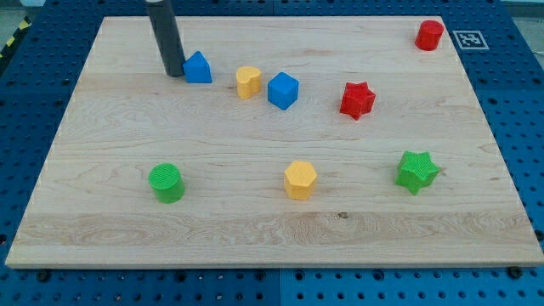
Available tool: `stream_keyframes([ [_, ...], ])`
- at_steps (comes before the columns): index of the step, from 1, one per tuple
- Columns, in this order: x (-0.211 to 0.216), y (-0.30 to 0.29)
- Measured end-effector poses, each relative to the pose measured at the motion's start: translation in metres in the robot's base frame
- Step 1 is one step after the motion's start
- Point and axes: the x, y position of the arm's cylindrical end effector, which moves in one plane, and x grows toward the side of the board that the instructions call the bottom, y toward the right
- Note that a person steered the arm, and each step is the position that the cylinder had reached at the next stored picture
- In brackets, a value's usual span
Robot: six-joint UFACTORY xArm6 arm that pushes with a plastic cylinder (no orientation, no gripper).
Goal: Push the blue triangle into the yellow heart
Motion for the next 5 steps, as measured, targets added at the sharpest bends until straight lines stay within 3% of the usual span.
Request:
stream_keyframes([
  [1, -0.009, -0.008],
  [2, -0.002, 0.026],
  [4, 0.028, 0.058],
  [5, 0.072, 0.051],
])
